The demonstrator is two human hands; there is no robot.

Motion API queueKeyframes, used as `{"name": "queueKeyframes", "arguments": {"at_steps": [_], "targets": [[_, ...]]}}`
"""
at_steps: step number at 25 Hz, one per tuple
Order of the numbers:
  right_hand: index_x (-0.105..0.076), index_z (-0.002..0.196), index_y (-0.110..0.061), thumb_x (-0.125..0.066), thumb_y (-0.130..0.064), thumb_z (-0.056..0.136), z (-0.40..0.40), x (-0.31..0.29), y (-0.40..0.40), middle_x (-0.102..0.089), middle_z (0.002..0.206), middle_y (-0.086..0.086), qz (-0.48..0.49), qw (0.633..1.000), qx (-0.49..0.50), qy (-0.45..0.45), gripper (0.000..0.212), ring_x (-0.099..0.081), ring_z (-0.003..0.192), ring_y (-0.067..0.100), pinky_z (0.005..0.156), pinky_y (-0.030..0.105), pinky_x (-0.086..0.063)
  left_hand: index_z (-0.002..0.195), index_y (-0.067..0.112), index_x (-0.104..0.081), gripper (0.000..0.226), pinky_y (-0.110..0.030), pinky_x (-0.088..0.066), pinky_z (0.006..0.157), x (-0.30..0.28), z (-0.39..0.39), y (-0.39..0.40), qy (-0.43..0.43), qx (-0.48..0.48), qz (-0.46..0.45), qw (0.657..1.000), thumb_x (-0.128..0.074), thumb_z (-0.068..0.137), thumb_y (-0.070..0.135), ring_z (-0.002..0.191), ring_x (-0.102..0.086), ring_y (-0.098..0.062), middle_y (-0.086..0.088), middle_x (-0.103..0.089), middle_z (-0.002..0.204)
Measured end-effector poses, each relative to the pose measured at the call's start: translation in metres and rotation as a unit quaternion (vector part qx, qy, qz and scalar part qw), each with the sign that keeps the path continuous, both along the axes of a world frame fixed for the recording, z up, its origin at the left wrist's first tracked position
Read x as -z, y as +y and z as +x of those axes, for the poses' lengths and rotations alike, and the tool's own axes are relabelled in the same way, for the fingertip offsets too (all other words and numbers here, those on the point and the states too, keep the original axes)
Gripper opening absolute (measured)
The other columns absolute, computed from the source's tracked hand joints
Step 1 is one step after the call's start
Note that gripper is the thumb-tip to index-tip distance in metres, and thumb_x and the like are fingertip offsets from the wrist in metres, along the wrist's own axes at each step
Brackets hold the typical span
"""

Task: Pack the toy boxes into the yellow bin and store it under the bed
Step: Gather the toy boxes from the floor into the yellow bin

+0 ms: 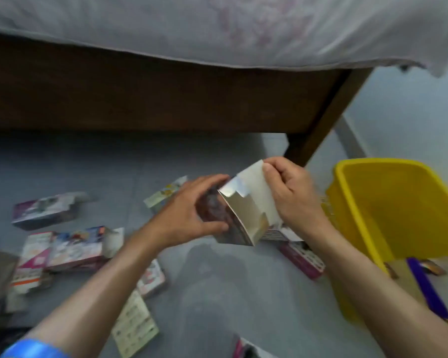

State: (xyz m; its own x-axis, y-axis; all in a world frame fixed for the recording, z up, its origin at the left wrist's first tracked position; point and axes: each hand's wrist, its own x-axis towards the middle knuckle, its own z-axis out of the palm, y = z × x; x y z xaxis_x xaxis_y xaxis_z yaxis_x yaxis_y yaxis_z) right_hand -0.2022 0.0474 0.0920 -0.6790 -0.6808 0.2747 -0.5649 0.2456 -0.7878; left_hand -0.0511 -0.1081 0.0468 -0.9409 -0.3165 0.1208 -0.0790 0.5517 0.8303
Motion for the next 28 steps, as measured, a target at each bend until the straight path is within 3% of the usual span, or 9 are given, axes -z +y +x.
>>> {"name": "queueKeyframes", "arguments": {"at_steps": [3,5,9,11,13,16,21,25,28], "targets": [[-0.068,0.093,-0.011,-0.052,-0.025,0.102,-0.034,-0.045,0.053,-0.065,0.076,0.001,-0.063,0.995,0.009,-0.074,0.023,-0.056,0.068,0.004,0.058,0.024,-0.043,0.131,0.054,-0.045,0.077,-0.011,-0.051,0.082,-0.034,-0.049,0.031,0.016,0.054,0.066,0.996,-0.082,0.063,0.058,0.114,-0.054,0.009,0.039,-0.053,0.118],[-0.066,0.107,-0.023,-0.061,-0.038,0.095,-0.058,-0.065,0.094,-0.072,0.093,-0.001,-0.015,0.99,-0.053,-0.133,0.02,-0.066,0.081,0.01,0.067,0.03,-0.053,0.128,0.045,-0.052,0.068,-0.008,-0.049,0.081,-0.048,-0.088,0.067,0.079,0.022,0.093,0.992,-0.082,0.067,0.049,0.108,-0.056,0.01,0.034,-0.059,0.112],[-0.045,0.13,-0.038,-0.075,-0.047,0.073,-0.107,-0.074,0.182,-0.067,0.096,-0.015,0.13,0.985,0.08,0.076,0.065,-0.065,0.083,-0.002,0.061,0.012,-0.051,0.136,0.027,-0.051,0.054,-0.015,-0.045,0.092,-0.059,-0.17,0.157,0.117,-0.026,0.115,0.986,-0.073,0.087,0.028,0.116,-0.052,0.002,0.014,-0.054,0.131],[-0.039,0.128,-0.034,-0.073,-0.047,0.075,-0.134,-0.063,0.218,-0.063,0.089,-0.016,0.113,0.961,0.209,0.139,0.065,-0.06,0.071,-0.004,0.049,0.008,-0.042,0.141,0.03,-0.045,0.054,-0.021,-0.039,0.098,-0.048,-0.19,0.185,0.072,-0.017,0.069,0.995,-0.066,0.091,0.032,0.122,-0.042,0.001,0.015,-0.046,0.137],[-0.033,0.133,-0.027,-0.072,-0.04,0.081,-0.163,-0.035,0.246,-0.066,0.103,0.001,0.152,0.941,0.28,0.113,0.066,-0.064,0.077,0.016,0.055,0.022,-0.05,0.14,0.032,-0.045,0.051,-0.033,-0.038,0.105,-0.023,-0.191,0.198,-0.024,0.048,-0.042,0.998,-0.062,0.092,0.035,0.13,-0.04,-0.007,0.011,-0.046,0.143],[-0.029,0.142,-0.018,-0.068,-0.027,0.089,-0.178,0.028,0.262,-0.054,0.132,0.015,0.329,0.905,0.261,0.06,0.066,-0.063,0.103,0.037,0.072,0.041,-0.052,0.134,0.033,-0.053,0.039,-0.043,-0.027,0.114,0.012,-0.173,0.199,-0.115,0.136,-0.198,0.964,-0.053,0.096,0.04,0.141,-0.024,-0.011,0.01,-0.037,0.153],[-0.039,0.141,-0.016,-0.061,-0.049,0.088,-0.168,0.066,0.25,-0.055,0.136,0.014,0.595,0.767,0.229,0.077,0.066,-0.053,0.122,0.036,0.095,0.048,-0.047,0.147,0.037,-0.03,0.055,-0.034,-0.016,0.11,0.036,-0.148,0.192,-0.079,0.141,-0.244,0.956,-0.051,0.096,0.04,0.144,-0.016,-0.01,0.011,-0.018,0.161],[-0.055,0.121,-0.008,-0.065,-0.034,0.082,-0.143,0.054,0.201,-0.064,0.114,0.019,0.395,0.852,0.216,0.267,0.048,-0.058,0.1,0.04,0.079,0.046,-0.045,0.143,0.025,-0.041,0.054,-0.038,-0.037,0.109,0.063,-0.107,0.168,-0.115,-0.021,-0.225,0.967,-0.055,0.091,0.024,0.132,-0.038,-0.019,0.002,-0.042,0.148],[-0.063,0.114,-0.014,-0.064,-0.028,0.084,-0.096,0.047,0.136,-0.071,0.105,0.011,0.213,0.92,0.046,0.326,0.033,-0.06,0.095,0.034,0.076,0.043,-0.045,0.142,0.022,-0.043,0.056,-0.037,-0.04,0.099,0.085,-0.069,0.135,-0.227,-0.083,-0.243,0.939,-0.058,0.088,0.022,0.126,-0.044,-0.023,-0.001,-0.047,0.143]]}}
